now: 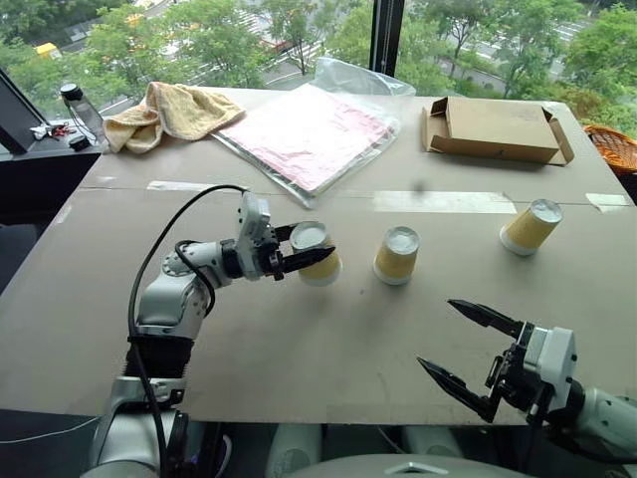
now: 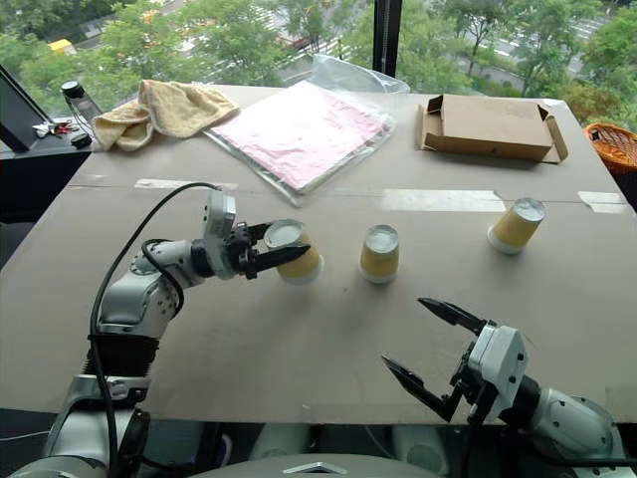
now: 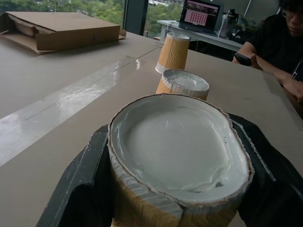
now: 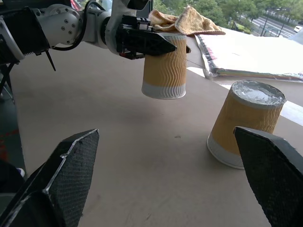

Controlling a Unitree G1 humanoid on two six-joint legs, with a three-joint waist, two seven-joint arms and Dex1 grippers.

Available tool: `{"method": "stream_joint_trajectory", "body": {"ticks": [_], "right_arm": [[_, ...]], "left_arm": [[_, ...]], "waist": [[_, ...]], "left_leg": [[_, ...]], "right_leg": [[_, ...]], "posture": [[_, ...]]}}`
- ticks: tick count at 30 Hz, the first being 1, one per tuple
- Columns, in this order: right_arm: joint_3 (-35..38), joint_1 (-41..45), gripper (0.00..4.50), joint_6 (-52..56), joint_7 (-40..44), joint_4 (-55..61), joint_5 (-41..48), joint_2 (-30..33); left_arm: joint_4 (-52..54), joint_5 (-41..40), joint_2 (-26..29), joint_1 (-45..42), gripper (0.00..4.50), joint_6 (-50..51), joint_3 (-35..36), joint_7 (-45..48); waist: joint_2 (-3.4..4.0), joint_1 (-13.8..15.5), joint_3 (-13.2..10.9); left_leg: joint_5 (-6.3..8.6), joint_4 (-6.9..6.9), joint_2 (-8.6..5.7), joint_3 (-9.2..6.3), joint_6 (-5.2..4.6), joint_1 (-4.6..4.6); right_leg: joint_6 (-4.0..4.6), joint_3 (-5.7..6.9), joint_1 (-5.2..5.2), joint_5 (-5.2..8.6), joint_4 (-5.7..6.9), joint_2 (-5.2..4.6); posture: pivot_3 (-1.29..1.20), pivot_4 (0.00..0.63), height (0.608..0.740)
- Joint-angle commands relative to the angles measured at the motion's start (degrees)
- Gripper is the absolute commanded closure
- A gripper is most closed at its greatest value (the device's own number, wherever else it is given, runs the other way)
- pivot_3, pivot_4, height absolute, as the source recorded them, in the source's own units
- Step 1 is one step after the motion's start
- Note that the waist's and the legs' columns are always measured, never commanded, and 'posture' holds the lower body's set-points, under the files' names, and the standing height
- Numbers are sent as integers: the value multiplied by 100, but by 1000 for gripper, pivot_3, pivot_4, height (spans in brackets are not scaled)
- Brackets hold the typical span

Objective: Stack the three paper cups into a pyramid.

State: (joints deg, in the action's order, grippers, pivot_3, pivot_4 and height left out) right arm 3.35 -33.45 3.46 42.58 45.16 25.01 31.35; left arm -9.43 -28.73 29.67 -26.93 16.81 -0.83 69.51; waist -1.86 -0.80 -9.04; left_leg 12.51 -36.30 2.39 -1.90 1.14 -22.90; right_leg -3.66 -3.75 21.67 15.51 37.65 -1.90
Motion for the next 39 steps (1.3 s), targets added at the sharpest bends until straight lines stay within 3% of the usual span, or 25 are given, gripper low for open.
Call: {"method": "stream_joint_trajectory", "body": {"ticks": [1,7,20,22,23,24,25,39], "right_arm": [[108,-184,0,-149,-169,415,-74,-65],[-48,-445,0,-145,-410,650,-293,-198],[-32,-597,0,-74,-619,845,-371,-240],[-21,-604,0,-61,-632,860,-362,-235],[-13,-604,0,-54,-636,864,-358,-230],[-1,-601,0,-44,-640,869,-347,-223],[12,-597,0,-34,-643,873,-333,-216],[79,-554,0,-58,-585,762,-262,-177]], "left_arm": [[-367,232,-172,-339,2026,-300,-239,242],[-1154,817,-521,-711,2026,-844,-710,432],[-1770,1190,-947,-1001,2026,-1258,-831,480],[-1842,1203,-1003,-1039,1021,-1323,-816,473],[-1880,1214,-1026,-1059,946,-1353,-813,470],[-1929,1217,-1058,-1083,356,-1380,-798,469],[-1975,1223,-1081,-1105,54,-1400,-786,474],[-2660,1259,-1299,-1269,54,-1957,-676,450]], "waist": [[0,2,0],[-2,18,0],[-1,37,2],[-1,41,2],[-1,37,2],[-2,30,1],[-2,29,1],[-3,24,-1]], "left_leg": [[0,0,0,0,0,0],[0,-2,-1,1,0,-3],[0,-4,-1,0,0,-2],[0,-5,-1,0,0,-2],[0,-5,-1,0,-1,-2],[0,-5,-2,0,-1,-2],[0,-5,-2,0,-1,-3],[0,-5,-2,-3,-1,-8]], "right_leg": [[-1,0,0,0,0,0],[-10,-1,0,6,-2,0],[-14,-1,-3,9,-1,-2],[-14,0,-3,9,-1,-2],[-14,0,-3,9,-1,-1],[-14,0,-3,9,-1,-1],[-14,-1,-2,9,-1,-1],[-14,1,-1,7,-2,0]], "posture": [[0,150,740],[0,150,740],[0,150,740],[0,150,740],[0,150,740],[0,150,740],[0,150,740],[0,150,740]]}}
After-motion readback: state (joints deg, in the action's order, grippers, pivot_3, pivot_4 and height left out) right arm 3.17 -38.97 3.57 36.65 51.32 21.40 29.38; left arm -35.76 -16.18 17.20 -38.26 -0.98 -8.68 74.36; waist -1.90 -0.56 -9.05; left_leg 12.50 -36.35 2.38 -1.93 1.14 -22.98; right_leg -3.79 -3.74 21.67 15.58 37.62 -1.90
